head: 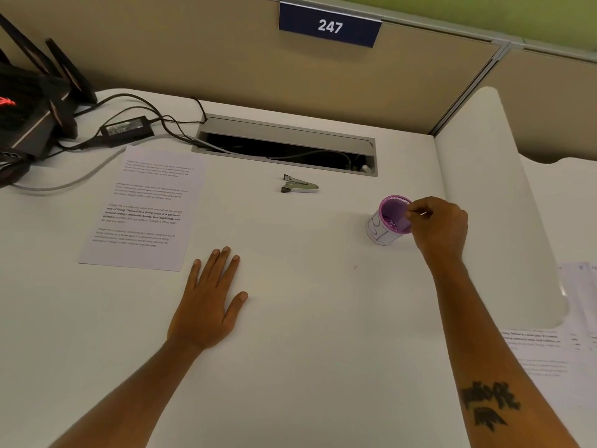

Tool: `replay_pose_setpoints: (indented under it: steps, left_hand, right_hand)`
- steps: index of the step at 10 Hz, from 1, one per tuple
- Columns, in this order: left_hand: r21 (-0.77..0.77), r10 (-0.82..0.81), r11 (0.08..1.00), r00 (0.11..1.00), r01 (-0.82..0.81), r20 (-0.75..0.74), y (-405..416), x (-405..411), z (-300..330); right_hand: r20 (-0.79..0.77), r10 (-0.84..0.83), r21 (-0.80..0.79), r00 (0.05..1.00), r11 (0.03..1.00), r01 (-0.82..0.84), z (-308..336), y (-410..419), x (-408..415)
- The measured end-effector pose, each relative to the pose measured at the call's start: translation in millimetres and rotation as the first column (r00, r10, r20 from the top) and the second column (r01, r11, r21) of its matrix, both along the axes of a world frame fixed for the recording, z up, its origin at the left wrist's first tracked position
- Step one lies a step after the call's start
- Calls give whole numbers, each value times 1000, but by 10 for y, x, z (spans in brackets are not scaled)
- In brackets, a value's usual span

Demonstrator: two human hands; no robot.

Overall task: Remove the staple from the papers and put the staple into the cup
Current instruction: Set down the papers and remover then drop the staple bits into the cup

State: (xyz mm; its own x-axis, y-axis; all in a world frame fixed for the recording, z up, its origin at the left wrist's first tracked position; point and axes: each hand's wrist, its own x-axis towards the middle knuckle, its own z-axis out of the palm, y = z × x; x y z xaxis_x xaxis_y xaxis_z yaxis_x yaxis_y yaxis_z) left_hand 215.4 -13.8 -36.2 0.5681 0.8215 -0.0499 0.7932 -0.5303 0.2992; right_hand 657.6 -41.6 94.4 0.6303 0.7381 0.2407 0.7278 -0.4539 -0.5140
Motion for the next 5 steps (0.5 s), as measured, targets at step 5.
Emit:
replay_pose_setpoints:
  steps: [5]
  left_hand:
    - [10,3,1000,1000,-3,-22,-3,3,23]
  right_hand:
    - [-103,159,28,982,987,-157,-718,-730,-815]
